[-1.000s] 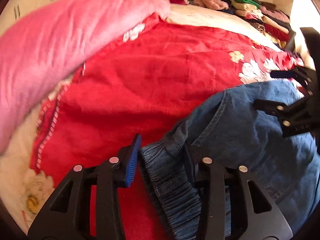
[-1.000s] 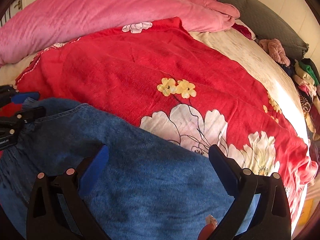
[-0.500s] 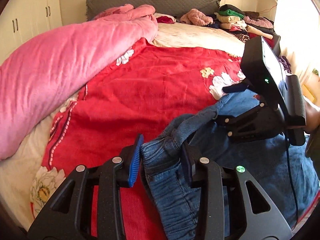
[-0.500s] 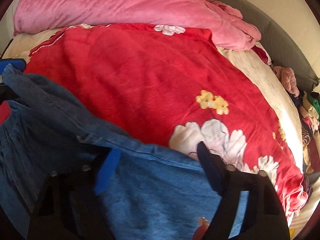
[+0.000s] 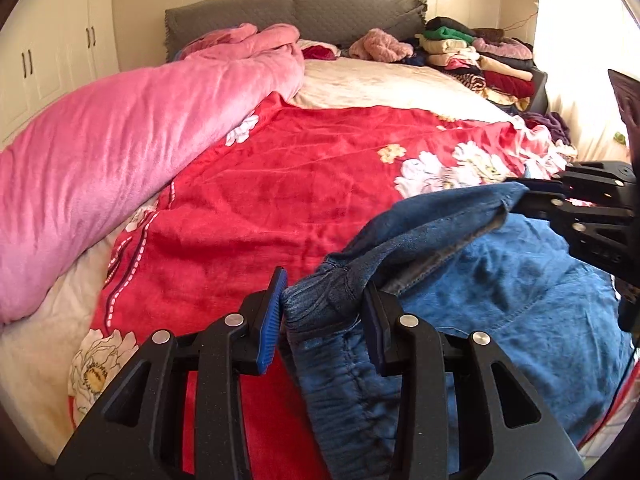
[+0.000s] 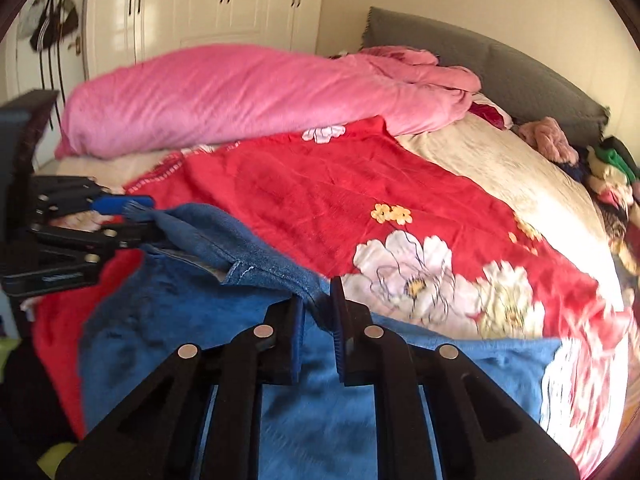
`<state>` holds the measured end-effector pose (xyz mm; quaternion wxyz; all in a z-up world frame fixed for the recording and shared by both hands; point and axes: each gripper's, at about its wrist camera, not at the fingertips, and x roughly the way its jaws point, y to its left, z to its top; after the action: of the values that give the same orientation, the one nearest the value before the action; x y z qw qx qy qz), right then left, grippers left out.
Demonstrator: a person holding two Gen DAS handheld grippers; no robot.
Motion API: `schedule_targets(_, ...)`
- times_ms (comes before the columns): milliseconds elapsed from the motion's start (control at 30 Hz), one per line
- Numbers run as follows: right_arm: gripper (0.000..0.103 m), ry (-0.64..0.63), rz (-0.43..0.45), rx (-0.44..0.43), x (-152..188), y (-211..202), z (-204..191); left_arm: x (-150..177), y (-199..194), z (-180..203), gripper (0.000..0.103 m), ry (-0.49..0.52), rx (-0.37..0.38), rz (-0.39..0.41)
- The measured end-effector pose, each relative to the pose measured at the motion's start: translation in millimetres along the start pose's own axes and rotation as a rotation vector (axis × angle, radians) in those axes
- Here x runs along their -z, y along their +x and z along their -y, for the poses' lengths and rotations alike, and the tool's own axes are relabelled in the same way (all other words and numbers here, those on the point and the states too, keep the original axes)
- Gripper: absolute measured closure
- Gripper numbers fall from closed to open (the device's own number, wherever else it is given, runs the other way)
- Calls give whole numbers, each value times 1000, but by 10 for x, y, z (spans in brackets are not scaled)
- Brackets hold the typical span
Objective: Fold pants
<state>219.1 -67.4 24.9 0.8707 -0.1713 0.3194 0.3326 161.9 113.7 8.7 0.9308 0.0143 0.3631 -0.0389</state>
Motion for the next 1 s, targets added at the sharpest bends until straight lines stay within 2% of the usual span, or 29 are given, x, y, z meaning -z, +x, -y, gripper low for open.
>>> schedule_targets(167, 94, 33, 25, -41, 246, -315, -94, 46, -184, 83, 76, 13, 23, 29)
schedule_targets(400, 94, 13, 37, -82, 675, -683, -423, 286, -440, 149, 76, 21, 66, 42)
schedule_targets(567, 94, -6, 47, -111, 880, -860, -619, 469, -664, 261, 76, 36, 46, 65)
schedule_targets(767, 94, -11, 12, -155, 1143, -1043, -865, 712, -711, 337, 76, 64, 51, 14)
schedule_targets(1000, 94, -22, -49, -188, 1369, -941, -1116, 910, -600, 362, 67, 80, 4, -62)
